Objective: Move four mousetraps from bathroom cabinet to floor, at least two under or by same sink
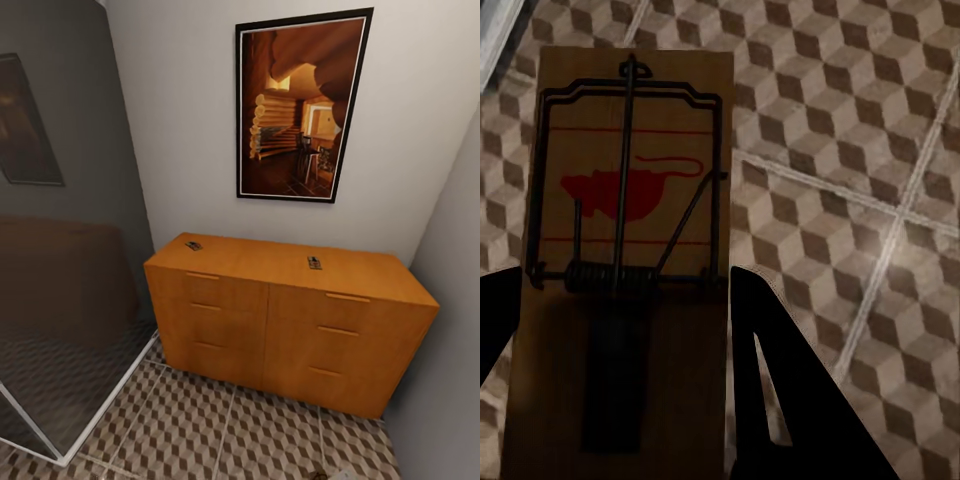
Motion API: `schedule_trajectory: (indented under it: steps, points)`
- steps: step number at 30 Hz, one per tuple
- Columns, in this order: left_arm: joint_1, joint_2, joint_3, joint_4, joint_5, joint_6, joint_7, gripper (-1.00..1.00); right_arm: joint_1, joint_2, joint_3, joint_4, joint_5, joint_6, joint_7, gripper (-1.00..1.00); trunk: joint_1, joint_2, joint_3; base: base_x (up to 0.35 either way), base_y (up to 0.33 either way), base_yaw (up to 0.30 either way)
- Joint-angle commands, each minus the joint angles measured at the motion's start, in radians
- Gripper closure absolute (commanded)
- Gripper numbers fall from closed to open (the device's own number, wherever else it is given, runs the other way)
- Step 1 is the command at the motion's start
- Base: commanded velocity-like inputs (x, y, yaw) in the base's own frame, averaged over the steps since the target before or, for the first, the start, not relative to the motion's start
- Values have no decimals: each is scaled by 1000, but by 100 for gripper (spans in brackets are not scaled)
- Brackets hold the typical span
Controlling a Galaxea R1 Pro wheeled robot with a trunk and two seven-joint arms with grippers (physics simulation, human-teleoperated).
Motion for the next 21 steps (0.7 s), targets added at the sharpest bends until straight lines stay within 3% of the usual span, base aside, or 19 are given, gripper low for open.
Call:
schedule_trajectory:
  steps: [1,21]
  points:
    - [0,0,-8,-2,2,0,7,100,0,0,1,0,11,-2,-5,100,0,-1,-1,0,0,288]
    - [0,0,-8,-2,1,0,7,100,0,0,1,0,12,-2,-5,100,0,-1,-1,0,0,287]
